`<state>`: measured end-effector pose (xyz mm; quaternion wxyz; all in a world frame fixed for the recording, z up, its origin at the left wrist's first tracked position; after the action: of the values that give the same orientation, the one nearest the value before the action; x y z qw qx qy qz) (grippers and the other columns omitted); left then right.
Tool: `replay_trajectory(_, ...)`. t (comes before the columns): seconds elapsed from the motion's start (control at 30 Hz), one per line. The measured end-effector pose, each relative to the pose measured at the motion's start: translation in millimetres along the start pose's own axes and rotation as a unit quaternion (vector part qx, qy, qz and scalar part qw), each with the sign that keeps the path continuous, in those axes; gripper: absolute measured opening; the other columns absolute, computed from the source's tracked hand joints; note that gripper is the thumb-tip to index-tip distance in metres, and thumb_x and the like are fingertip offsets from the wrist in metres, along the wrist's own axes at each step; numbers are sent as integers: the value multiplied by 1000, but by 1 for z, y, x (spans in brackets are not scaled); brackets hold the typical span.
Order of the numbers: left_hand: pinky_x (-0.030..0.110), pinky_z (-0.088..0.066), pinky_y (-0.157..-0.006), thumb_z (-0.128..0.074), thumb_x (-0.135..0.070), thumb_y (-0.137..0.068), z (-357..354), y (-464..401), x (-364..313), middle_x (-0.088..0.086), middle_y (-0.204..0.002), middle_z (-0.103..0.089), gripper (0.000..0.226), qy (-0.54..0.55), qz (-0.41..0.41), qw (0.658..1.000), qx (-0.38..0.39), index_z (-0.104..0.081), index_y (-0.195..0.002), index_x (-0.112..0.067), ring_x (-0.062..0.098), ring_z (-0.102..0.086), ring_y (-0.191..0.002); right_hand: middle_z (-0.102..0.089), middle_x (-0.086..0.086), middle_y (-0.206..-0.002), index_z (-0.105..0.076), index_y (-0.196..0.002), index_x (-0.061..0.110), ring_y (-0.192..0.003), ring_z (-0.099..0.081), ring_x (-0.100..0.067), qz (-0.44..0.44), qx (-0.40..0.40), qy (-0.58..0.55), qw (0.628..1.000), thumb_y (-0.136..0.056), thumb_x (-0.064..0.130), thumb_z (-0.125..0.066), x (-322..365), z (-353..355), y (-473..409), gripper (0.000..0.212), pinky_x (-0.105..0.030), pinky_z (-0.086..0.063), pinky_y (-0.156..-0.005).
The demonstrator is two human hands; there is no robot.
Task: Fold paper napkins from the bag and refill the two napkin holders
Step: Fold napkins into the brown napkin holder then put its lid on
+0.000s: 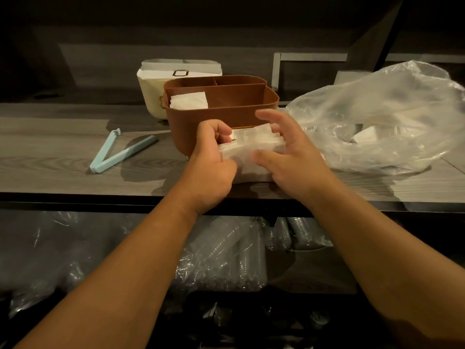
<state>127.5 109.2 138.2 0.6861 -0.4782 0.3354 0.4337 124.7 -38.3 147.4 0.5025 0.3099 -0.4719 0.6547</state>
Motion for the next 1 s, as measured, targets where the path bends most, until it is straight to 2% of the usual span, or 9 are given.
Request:
replay_trajectory(0.13, 15, -53, -74, -62, 2, -90, 0, 0, -1, -5, -115, -45, 52, 14, -14, 1000, 1, -38, -121, -32, 9, -53, -102, -50, 12, -133, -54, -125, 43, -115, -51, -9, 21, -41, 29, 999, -91, 14, -67, 8, 3, 1, 46, -16, -50, -82)
replay_trajectory(0.23, 11, -52, -75, -62, -1, -93, -1, -1, 3, -4, -120, -48, 52, 26, -13, 1000, 1, -39, -126, -34, 11, -54, -108, -53, 8, -128, -58, -114, 38, -109, -56, -14, -24, -67, 18, 997, -85, 5, -64, -4, 8, 3, 44, -20, -56, -74)
replay_trajectory(0.3, 7, -51, -76, -60, -2, -96, -2, -3, 3, -6, -120, -50, 51, 16, -13, 1000, 2, -38, -129, -35, 10, -54, -111, -55, 6, -124, -55, -112, 35, -109, -57, -16, -53, -70, 11, 996, -84, 1, -65, -12, 10, 5, 45, -18, -57, -71)
replay_trajectory(0.4, 11, -52, -82, -57, 0, -96, -2, -3, 3, -8, -117, -50, 52, 8, -21, 1000, -3, -39, -129, -35, 9, -54, -111, -53, 8, -120, -47, -116, 36, -103, -58, -15, -76, -47, -9, 996, -86, -1, -65, -15, 6, 6, 50, -21, -60, -70)
replay_trajectory(0.57, 13, -48, -90, -57, 5, -93, 3, 1, -2, -8, -112, -47, 55, 18, -50, 998, -36, -38, -126, -34, -4, -50, -103, -47, 11, -113, -39, -119, 38, -92, -55, -10, -88, -41, -62, 993, -85, -1, -66, -15, 1, 2, 58, -14, -56, -57)
replay_trajectory(0.67, 4, -44, -78, -55, 13, -85, 0, 1, -2, -10, -108, -39, 63, -12, -32, 999, -19, -33, -124, -32, 4, -45, -101, -48, 9, -111, -39, -118, 35, -94, -56, -12, -107, -26, -70, 991, -86, -1, -67, -20, -3, 2, 55, -16, -56, -57)
replay_trajectory(0.77, 1, -44, -68, -54, 16, -82, -2, 1, -1, -13, -106, -34, 66, -36, -12, 999, -7, -30, -122, -32, 7, -43, -98, -45, 15, -104, -38, -120, 36, -91, -56, -12, -114, -28, -54, 992, -85, 0, -67, -20, -2, 1, 58, -18, -58, -58)
replay_trajectory(0.9, 2, -45, -69, -56, 14, -86, -2, 0, 0, -11, -106, -35, 64, -32, -8, 999, -19, -30, -120, -33, 8, -44, -98, -48, 9, -109, -39, -119, 36, -96, -60, -15, -126, -9, -46, 991, -85, 2, -69, -22, -4, 0, 56, -16, -56, -57)
replay_trajectory(1.0, 2, -44, -70, -55, 10, -87, -3, 2, -1, -3, -116, -38, 63, -40, -7, 999, -20, -32, -121, -37, 10, -46, -104, -50, 9, -105, -41, -117, 36, -90, -63, -15, -147, 12, -18, 989, -85, 8, -69, -22, -1, -1, 51, -21, -59, -57)
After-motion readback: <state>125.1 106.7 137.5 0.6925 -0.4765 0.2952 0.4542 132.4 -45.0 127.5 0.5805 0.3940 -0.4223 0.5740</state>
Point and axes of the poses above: each hand's wrist, its own y-axis away from the middle knuckle, its own z-axis out of the back of the hand, x = y × z, the point moved 8 cm from there along -y, towards the middle knuckle
